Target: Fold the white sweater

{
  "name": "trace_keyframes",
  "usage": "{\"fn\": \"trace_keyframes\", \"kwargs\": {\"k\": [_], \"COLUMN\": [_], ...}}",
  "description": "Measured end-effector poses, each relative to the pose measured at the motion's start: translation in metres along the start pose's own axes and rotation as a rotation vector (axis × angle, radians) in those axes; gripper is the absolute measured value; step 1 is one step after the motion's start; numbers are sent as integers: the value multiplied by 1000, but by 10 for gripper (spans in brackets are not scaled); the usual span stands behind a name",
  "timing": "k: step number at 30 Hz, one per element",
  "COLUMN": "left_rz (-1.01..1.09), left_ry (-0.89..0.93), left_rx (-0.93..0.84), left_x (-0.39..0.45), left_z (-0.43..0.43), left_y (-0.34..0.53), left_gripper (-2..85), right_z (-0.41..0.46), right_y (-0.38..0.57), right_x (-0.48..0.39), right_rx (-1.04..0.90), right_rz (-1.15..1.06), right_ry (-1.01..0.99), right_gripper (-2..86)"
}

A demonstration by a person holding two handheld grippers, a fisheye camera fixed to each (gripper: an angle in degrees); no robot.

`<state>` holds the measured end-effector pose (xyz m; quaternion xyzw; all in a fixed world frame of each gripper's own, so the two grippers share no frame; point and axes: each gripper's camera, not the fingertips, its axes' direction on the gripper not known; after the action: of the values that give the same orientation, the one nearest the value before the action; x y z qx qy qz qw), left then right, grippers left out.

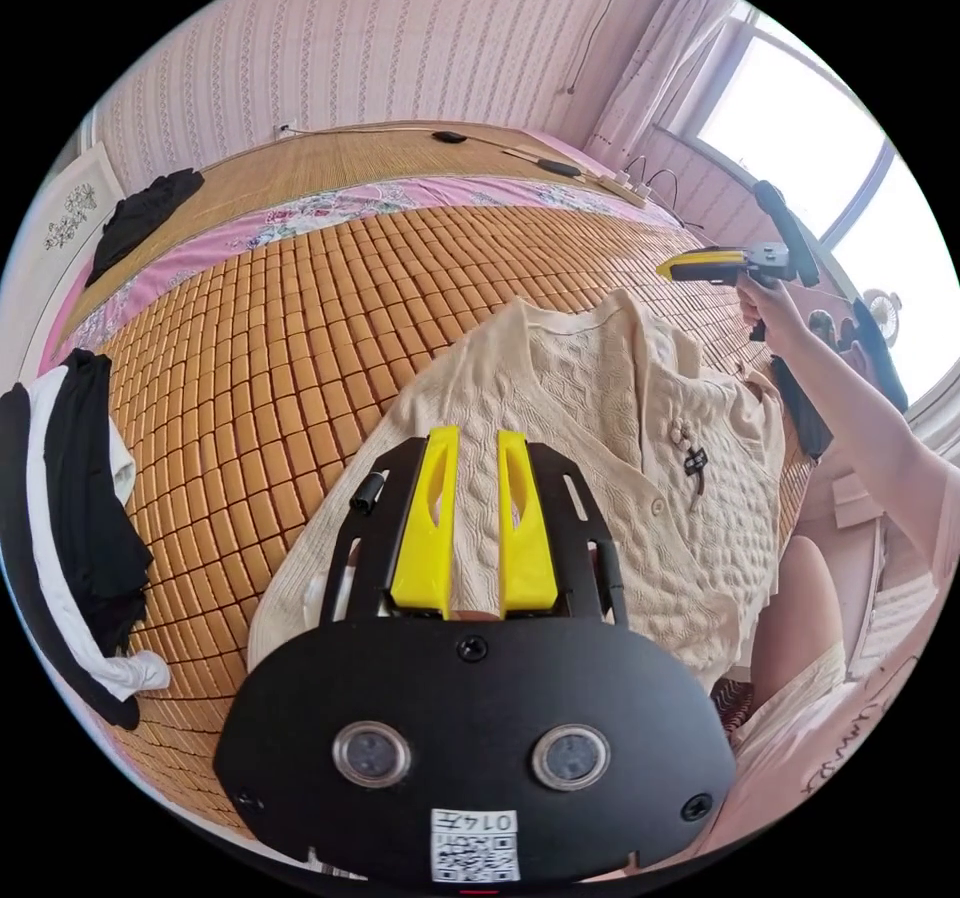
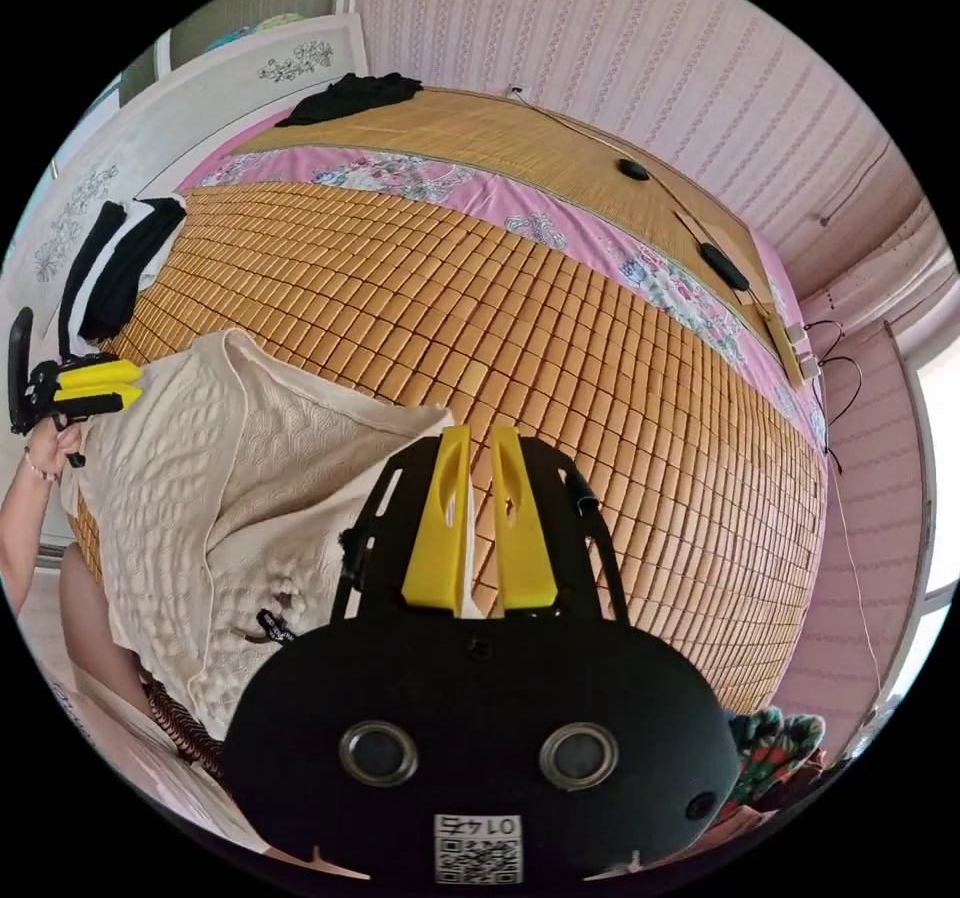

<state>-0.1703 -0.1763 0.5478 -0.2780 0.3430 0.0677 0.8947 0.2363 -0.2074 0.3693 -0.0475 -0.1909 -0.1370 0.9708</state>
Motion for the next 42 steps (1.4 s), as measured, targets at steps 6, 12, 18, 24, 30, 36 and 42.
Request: {"fn": "trace_keyframes", "kwargs": {"k": [6, 12, 18, 24, 30, 36, 42], "left_rz": [25, 90, 24, -117, 84, 276, 245], "left_ry": [-76, -276, -348, -235, -67, 140, 7], "left_rx": [-44, -178, -119, -89, 46, -119, -250], "left_x": [14, 16, -2, -26, 34, 162, 210], "left_z": [65, 134, 149, 163, 100, 119, 189], "left_y": [-38, -67, -60, -47, 62, 213, 241], "left_gripper": [75, 66, 11, 57, 65, 67, 68], "right_z": [39, 63, 58, 23, -85, -121, -115], "right_y": [7, 13, 4, 38, 199, 350, 385], "right_x": [-27, -11, -7, 0, -45, -143, -221], "right_rx": [-144, -155, -136, -38, 39, -132, -182], "right_rz": [-86, 30, -17, 64, -80, -161, -309], "right_ry": [-39, -97, -137, -119, -246, -366, -378], "right_gripper": [57, 72, 12, 62, 72, 56, 80]}}
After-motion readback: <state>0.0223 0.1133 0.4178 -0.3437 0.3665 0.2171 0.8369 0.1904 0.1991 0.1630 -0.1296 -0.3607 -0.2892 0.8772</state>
